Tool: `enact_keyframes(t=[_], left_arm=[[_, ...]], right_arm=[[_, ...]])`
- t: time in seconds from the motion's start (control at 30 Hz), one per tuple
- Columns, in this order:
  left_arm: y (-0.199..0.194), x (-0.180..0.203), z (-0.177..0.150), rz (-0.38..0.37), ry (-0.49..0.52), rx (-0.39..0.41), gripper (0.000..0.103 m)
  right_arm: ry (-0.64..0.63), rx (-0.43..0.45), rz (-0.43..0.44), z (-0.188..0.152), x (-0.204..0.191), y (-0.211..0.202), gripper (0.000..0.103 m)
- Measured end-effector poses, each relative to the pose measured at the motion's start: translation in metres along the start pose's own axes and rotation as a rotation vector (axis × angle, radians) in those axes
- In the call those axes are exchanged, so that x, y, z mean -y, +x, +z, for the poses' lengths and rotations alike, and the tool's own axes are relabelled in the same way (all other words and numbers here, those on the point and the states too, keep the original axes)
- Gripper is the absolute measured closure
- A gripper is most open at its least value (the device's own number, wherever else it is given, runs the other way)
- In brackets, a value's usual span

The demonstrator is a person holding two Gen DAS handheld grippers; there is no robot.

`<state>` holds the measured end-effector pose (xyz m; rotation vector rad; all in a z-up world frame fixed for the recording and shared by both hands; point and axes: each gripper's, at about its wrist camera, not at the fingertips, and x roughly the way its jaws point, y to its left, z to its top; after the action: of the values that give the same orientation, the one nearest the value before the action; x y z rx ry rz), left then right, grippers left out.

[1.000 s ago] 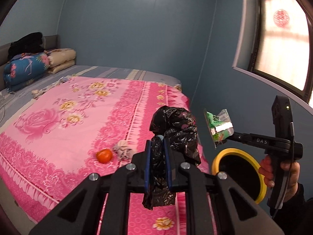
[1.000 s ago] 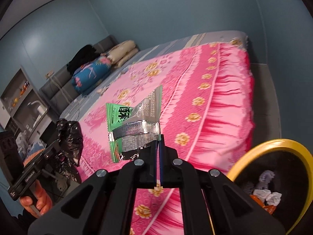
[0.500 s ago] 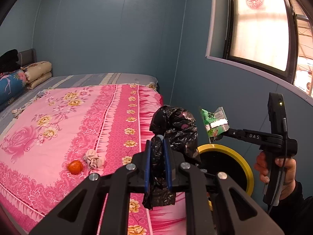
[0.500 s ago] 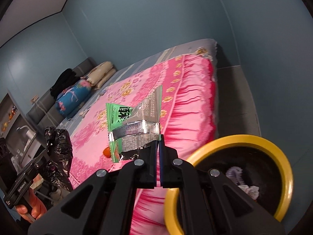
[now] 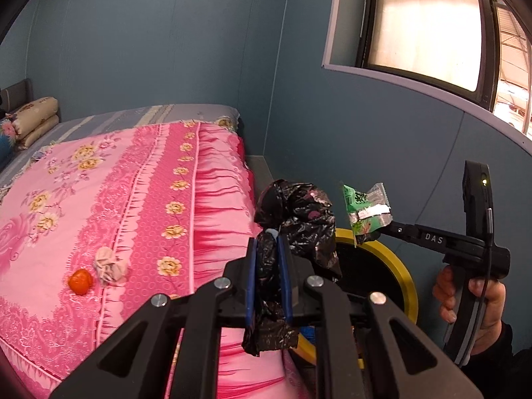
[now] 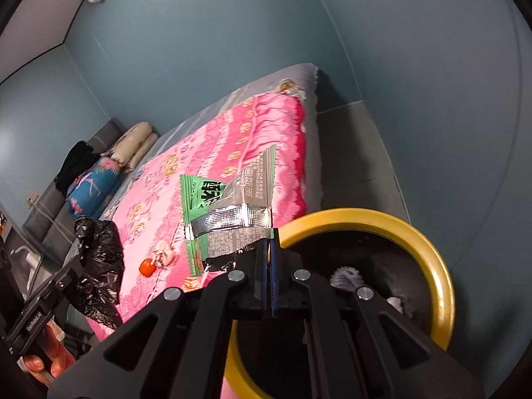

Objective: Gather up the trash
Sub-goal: 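Lift the black bag and green wrapper and carry both over the bin, then open both tools to drop the black bag and wrapper into the bin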

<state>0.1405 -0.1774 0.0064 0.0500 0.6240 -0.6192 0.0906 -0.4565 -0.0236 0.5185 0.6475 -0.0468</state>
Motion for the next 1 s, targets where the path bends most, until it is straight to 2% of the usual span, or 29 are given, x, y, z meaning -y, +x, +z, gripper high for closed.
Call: enact_keyframes(t=[0.3, 0.57, 0.77, 1.0], left_arm=[[0.05, 0.026, 0.001, -0.084, 0.005, -0.069, 0.091], [0.082, 0.039, -0.009, -0.131, -0.006, -0.142, 0.091], [0.095, 0.041, -0.015, -0.157, -0.018, -0.188, 0.091], [0.097, 0.04, -0.019, -0.162, -0.029, -0.202, 0.089]], right_arm=[[0.021, 0.022, -0.089, -0.008, 0.034, -0.001, 0.101], [0.039, 0.011, -0.116, -0.013, 0.052, 0.009, 0.101], [0.047, 0.001, -0.133, -0.016, 0.056, 0.013, 0.1], [0.042, -0.009, -0.149, -0.013, 0.053, 0.02, 0.1]])
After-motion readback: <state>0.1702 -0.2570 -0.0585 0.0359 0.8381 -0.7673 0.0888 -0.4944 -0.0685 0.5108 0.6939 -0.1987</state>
